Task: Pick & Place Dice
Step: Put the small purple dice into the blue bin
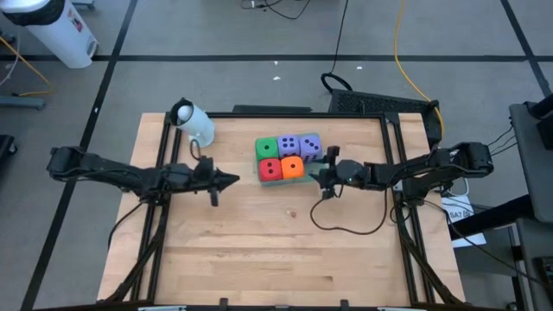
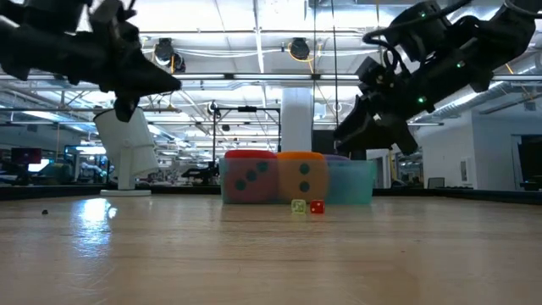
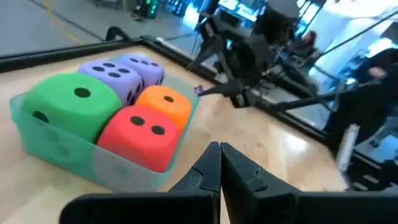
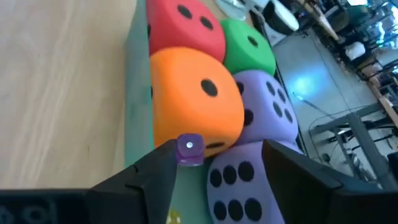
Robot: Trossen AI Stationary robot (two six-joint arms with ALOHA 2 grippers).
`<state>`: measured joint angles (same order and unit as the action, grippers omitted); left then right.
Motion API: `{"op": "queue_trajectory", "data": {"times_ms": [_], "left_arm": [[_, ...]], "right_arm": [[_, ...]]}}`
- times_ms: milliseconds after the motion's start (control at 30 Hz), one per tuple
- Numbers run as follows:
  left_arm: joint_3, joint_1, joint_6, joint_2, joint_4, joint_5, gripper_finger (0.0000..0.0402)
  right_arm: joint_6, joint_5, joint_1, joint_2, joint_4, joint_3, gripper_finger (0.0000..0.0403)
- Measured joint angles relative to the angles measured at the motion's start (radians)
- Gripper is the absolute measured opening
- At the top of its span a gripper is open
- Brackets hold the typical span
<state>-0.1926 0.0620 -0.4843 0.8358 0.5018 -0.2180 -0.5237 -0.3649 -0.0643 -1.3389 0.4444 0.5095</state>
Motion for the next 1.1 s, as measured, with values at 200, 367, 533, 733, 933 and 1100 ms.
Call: {"op": "queue_trajectory", "data": {"times_ms": [200, 367, 533, 733, 933, 1100], "left_arm": [[-0.143, 0.006, 0.004, 0.249, 0.034, -0.013, 0.0005], [-0.311, -0.006, 0.012, 0.441, 0.043, 0.064, 0.0005], [-0.484, -0.032, 0.010, 0.614, 0.077, 0.145, 0.0005], [-0.678, -0.097, -0.030, 0.813, 0.070, 0.272, 0.0005], [-0.828, -0.165, -0.154, 0.974, 0.076, 0.411, 0.0005], [-0.921, -0.175, -0.184, 1.055, 0.046, 0.468, 0.0005]], "right_arm": [[0.062, 0.000, -0.015, 0.000, -0.010, -0.021, 0.0266], [0.047, -0.001, -0.013, 0.000, 0.001, -0.023, 0.0284], [0.021, -0.003, -0.013, 0.000, 0.031, -0.023, 0.0284], [-0.020, -0.007, -0.013, 0.004, 0.065, -0.023, 0.0285], [-0.031, -0.033, -0.013, 0.007, 0.082, -0.023, 0.0294], [-0.006, -0.033, -0.013, 0.007, 0.081, -0.023, 0.0294]]}}
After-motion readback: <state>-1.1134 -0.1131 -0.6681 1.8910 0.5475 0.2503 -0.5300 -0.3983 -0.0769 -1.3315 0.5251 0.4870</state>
